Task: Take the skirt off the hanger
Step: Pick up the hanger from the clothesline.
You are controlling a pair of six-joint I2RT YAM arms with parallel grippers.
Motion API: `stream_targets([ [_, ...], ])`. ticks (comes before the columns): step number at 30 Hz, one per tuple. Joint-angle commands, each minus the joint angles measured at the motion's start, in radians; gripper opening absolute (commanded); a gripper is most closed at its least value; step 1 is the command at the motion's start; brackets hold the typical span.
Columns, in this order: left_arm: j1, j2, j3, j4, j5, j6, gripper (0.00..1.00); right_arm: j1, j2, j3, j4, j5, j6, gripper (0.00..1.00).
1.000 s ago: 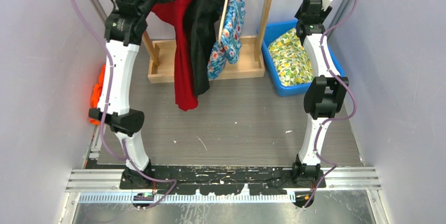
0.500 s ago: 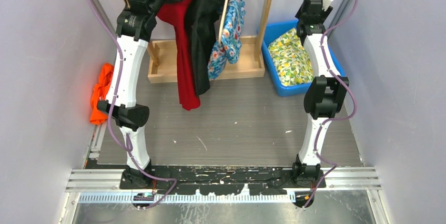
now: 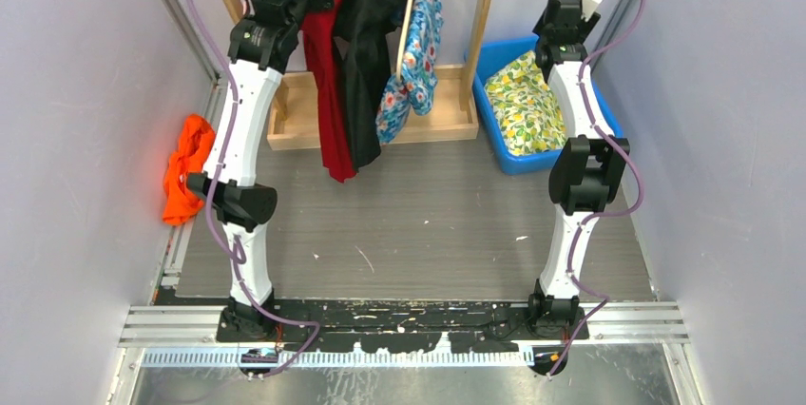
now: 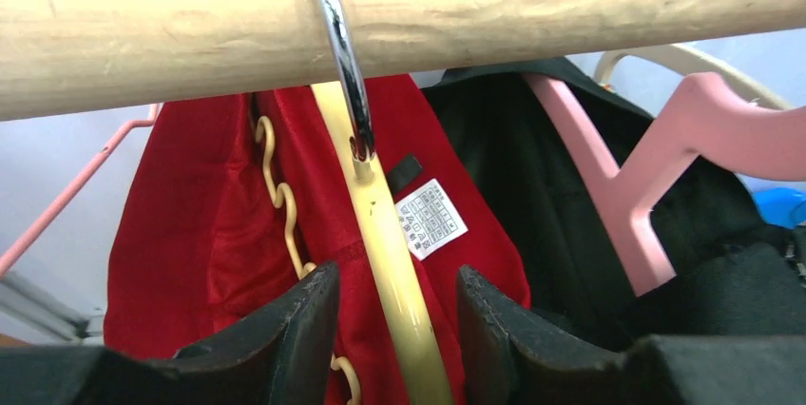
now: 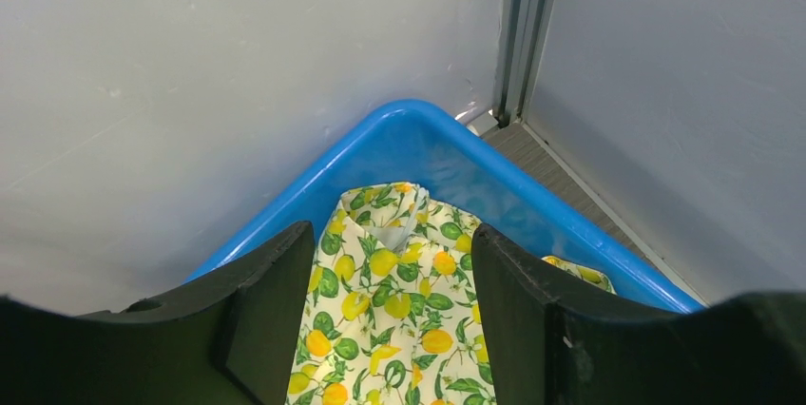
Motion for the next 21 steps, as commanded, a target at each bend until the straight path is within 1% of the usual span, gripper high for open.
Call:
stream_targets([
  [1, -0.004, 0.010, -0.013, -0.021, -0.104, 0.096, 0.48, -0.005, -0.010, 0.030, 0.035, 0.008, 0.007, 0.66],
  [6, -0.003, 0.032, 0.002, 0.013, -0.114, 0.102, 0.51, -0.007, -0.010, 0.027, 0.037, -0.003, 0.009, 0.65],
  [10, -0.002, 0.058, 0.023, 0.065, -0.093, 0.102, 0.57, -0.015, -0.013, 0.025, 0.036, -0.009, 0.009, 0.64],
  [12, 0.000, 0.075, 0.037, 0.078, -0.093, 0.107, 0.56, -0.020, -0.017, 0.025, 0.034, -0.010, 0.009, 0.64],
  [13, 0.004, 0.081, 0.041, 0.079, -0.087, 0.105, 0.52, -0.021, -0.018, 0.024, 0.033, -0.011, 0.010, 0.64],
  [15, 0.009, 0.087, 0.040, 0.076, -0.082, 0.098, 0.30, -0.025, -0.021, 0.024, 0.033, -0.010, 0.009, 0.63],
  [17, 0.012, 0.086, 0.037, 0.072, -0.083, 0.095, 0.03, -0.027, -0.021, 0.024, 0.032, -0.006, 0.007, 0.64],
  [18, 0.015, 0.084, 0.038, 0.069, -0.083, 0.096, 0.00, -0.030, -0.020, 0.023, 0.031, -0.004, 0.007, 0.64],
  [21, 0.020, 0.065, 0.038, 0.064, -0.077, 0.104, 0.00, -0.029, -0.018, 0.017, 0.031, -0.009, 0.009, 0.63],
])
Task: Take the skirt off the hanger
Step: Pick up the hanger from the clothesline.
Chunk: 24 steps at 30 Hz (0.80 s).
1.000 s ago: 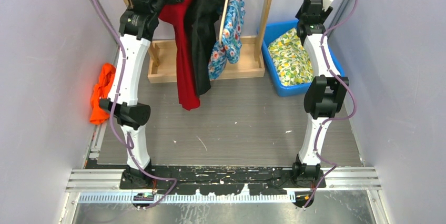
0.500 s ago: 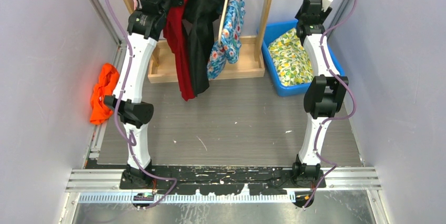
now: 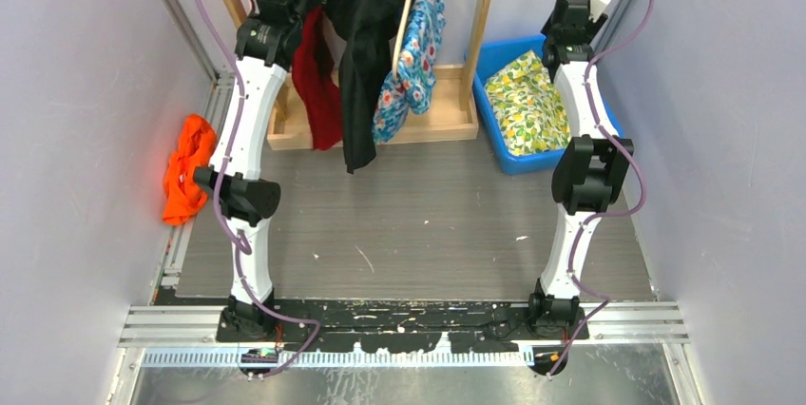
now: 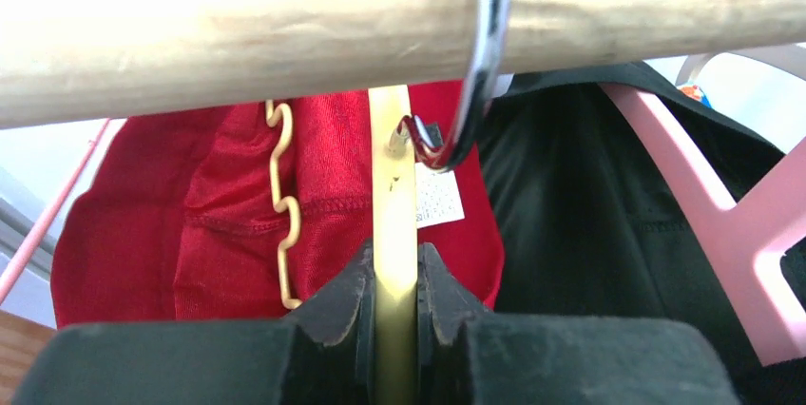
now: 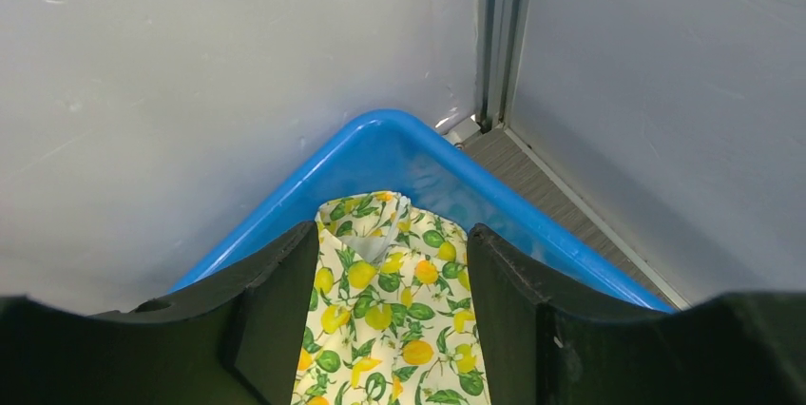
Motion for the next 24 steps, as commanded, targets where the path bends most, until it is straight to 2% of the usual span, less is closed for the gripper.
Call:
stream_targets([
  [1, 0.015, -0.007, 0.014, 0.001, 0.027, 0.039, 0.00, -0.004, -0.016, 0.017, 0.032, -0.004, 0.013, 0.63],
  [11, 0.028, -0.126, 0.032, 0.026, 0.083, 0.017, 0.00, -0.004, -0.007, 0.008, 0.026, -0.024, 0.052, 0.61],
  [24, 0.029, -0.221, 0.034, 0.049, 0.090, 0.020, 0.00, -0.002, -0.011, -0.005, 0.027, -0.034, 0.071, 0.61],
])
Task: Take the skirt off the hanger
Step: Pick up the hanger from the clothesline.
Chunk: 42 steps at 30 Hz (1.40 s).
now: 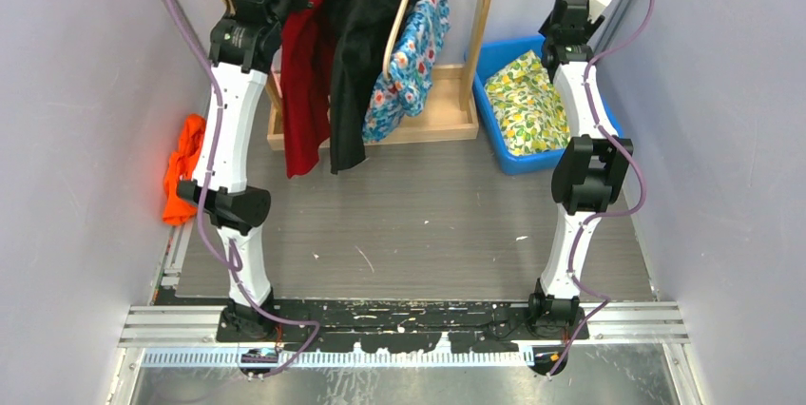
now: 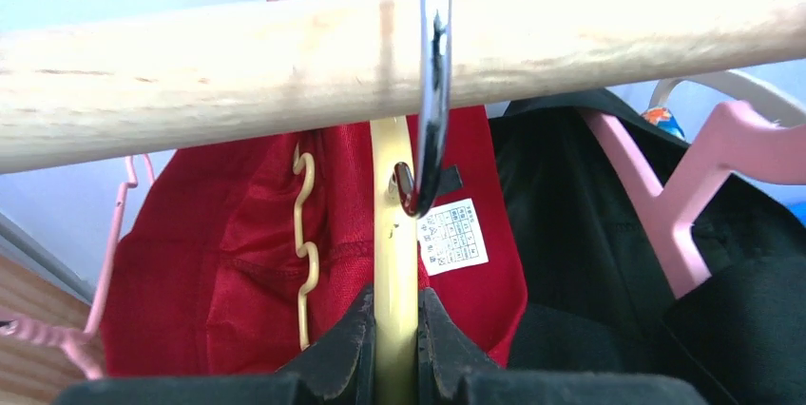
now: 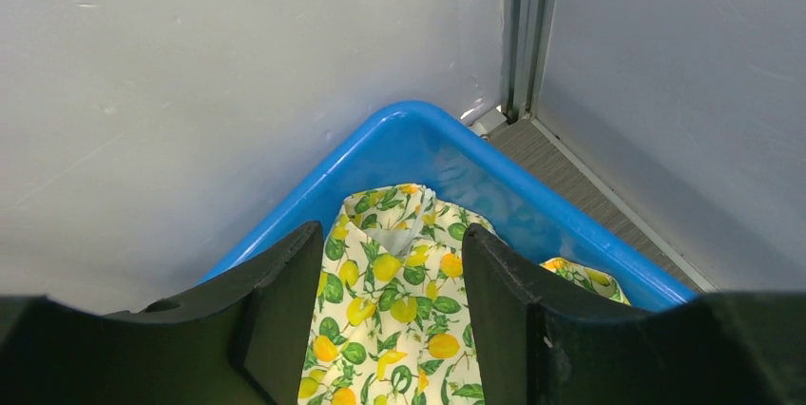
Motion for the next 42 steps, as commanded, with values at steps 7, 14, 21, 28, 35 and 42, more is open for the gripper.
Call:
stream_targets([
  [7, 0.004, -0.141, 0.029, 0.176, 0.011, 0.020, 0.00, -0.001, -0.015, -0.002, 0.027, -0.003, 0.021, 0.60],
  [14, 0.004, -0.252, -0.173, 0.127, 0.031, 0.008, 0.00, 0.000, -0.020, -0.010, 0.026, -0.001, 0.016, 0.59],
  [21, 0.004, -0.361, -0.303, 0.090, 0.087, -0.016, 0.00, 0.003, -0.026, -0.013, 0.017, -0.015, 0.015, 0.57],
  [28, 0.004, -0.492, -0.450, -0.015, 0.158, 0.003, 0.00, 0.027, -0.086, -0.025, -0.020, -0.197, 0.011, 0.54],
  [35, 0.004, -0.708, -0.651, -0.096, 0.158, 0.083, 0.00, 0.123, -0.200, -0.080, -0.025, -0.293, 0.016, 0.52],
  [42, 0.004, -0.894, -0.801, -0.126, 0.210, 0.100, 0.00, 0.329, -0.405, -0.202, -0.046, -0.351, -0.078, 0.56],
])
